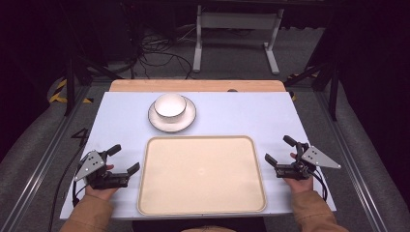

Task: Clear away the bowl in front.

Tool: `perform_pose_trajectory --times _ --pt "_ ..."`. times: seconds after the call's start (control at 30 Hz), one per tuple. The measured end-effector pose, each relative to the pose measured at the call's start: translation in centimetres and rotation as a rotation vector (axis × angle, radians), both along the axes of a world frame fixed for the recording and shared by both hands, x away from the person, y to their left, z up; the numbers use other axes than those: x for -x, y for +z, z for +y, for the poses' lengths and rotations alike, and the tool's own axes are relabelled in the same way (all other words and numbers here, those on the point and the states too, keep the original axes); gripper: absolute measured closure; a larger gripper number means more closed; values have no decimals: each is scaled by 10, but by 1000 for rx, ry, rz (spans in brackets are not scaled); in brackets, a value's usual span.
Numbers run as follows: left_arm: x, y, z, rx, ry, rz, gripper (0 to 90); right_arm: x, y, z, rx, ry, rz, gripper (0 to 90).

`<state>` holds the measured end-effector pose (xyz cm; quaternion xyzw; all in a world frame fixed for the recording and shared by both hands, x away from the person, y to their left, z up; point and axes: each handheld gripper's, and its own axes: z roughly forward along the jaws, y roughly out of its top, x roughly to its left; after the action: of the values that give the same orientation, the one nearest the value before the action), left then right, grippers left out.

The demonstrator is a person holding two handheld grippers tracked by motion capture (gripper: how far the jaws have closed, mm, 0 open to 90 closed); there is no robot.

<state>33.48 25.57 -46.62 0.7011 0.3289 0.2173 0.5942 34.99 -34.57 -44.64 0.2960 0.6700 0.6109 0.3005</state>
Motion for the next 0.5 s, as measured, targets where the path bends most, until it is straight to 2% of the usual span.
perform_pose_trajectory --times 0.13,0.37,0.5 --pt "0 0 1 0 10 5 9 0 -1 0 -1 11 -16 2" --pt "0 2 -1 -4 8 14 9 -1 -2 0 -4 5 -3 2" --pt "0 8 -1 -13 9 16 7 -1 -2 0 -5 4 0 2"
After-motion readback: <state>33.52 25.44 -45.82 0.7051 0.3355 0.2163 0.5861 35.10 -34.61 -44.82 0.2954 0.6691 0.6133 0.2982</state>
